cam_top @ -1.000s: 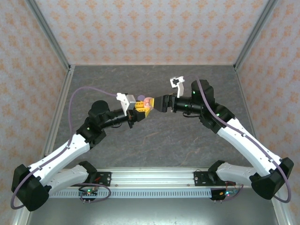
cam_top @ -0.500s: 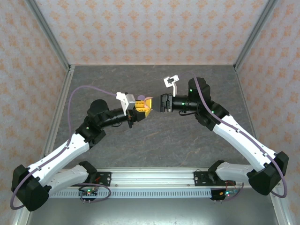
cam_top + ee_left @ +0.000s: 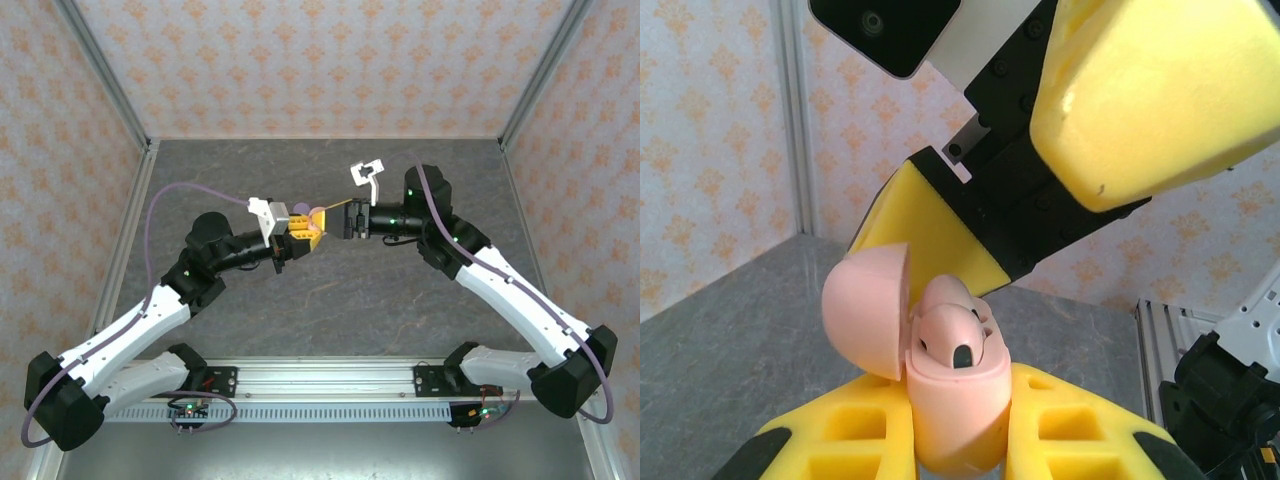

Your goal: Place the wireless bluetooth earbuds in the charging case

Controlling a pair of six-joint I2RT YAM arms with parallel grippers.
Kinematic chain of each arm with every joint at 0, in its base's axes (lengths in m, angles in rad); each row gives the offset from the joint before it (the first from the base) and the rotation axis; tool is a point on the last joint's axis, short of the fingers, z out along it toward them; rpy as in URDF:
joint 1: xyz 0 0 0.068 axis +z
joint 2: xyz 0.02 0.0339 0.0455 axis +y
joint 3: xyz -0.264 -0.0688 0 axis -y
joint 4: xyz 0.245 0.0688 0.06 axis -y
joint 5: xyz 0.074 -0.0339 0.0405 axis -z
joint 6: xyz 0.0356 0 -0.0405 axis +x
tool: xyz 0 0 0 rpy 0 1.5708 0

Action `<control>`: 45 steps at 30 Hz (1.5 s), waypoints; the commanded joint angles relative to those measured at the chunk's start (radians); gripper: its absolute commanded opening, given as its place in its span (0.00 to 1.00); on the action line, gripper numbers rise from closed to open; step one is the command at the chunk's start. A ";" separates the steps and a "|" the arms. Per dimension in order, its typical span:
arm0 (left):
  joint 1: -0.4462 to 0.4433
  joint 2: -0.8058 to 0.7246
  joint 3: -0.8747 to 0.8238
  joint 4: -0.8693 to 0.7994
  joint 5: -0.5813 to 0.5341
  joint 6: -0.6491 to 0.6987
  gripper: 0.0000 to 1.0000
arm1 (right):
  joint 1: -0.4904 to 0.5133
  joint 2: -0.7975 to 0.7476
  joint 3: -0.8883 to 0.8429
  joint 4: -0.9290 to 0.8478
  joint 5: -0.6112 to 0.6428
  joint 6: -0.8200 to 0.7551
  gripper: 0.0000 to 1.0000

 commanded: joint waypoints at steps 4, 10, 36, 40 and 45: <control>-0.008 -0.004 0.024 -0.049 -0.012 0.022 0.00 | 0.001 -0.074 -0.003 0.065 -0.003 -0.046 0.73; -0.008 -0.012 0.021 -0.055 -0.020 0.025 0.00 | 0.001 -0.082 -0.010 0.012 0.029 -0.068 0.73; -0.006 0.289 -0.031 -0.092 -0.326 -0.102 0.00 | 0.001 -0.282 -0.112 -0.059 0.474 -0.131 0.77; -0.007 0.418 0.021 -0.134 -0.327 -0.153 0.00 | 0.001 -0.298 -0.130 -0.049 0.502 -0.120 0.79; -0.008 0.573 0.091 -0.198 -0.309 -0.216 0.00 | -0.001 -0.324 -0.169 -0.004 0.540 -0.106 0.86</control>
